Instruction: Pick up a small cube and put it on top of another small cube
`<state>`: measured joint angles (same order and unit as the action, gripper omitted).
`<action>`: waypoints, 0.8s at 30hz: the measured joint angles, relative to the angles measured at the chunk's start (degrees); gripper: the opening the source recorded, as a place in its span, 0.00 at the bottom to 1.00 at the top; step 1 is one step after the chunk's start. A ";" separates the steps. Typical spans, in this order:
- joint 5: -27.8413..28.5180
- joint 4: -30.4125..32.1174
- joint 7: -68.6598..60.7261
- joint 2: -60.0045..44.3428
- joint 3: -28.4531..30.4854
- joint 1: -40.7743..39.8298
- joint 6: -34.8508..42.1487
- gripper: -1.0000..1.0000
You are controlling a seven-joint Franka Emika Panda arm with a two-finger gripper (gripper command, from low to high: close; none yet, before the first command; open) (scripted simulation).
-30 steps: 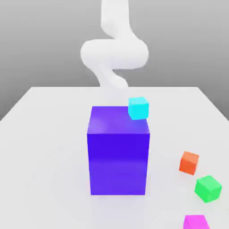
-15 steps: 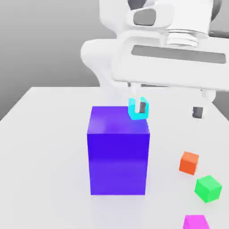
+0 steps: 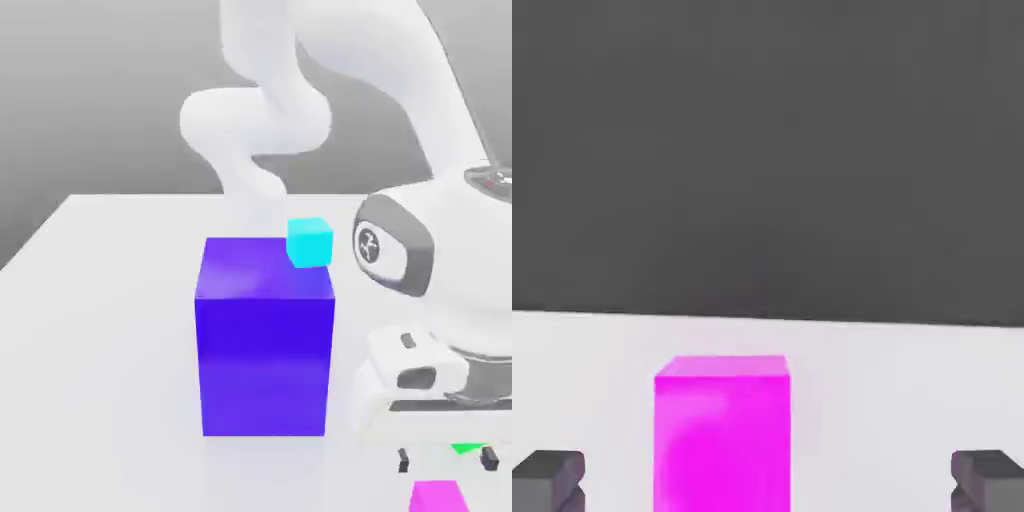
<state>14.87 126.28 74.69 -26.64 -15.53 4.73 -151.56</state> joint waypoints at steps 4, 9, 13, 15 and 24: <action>2.24 -1.32 1.74 -5.66 2.41 2.02 -4.12 0.00; 2.52 -1.49 1.95 -6.38 2.72 2.28 -4.71 0.00; -0.30 -0.03 -0.07 -0.48 0.24 0.40 -0.32 0.00; -2.15 1.93 0.45 3.50 -1.26 0.44 1.65 0.00; -8.20 16.19 15.99 17.98 -7.53 7.08 1.15 0.00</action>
<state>6.66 142.48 90.68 -8.66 -23.06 11.81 -150.41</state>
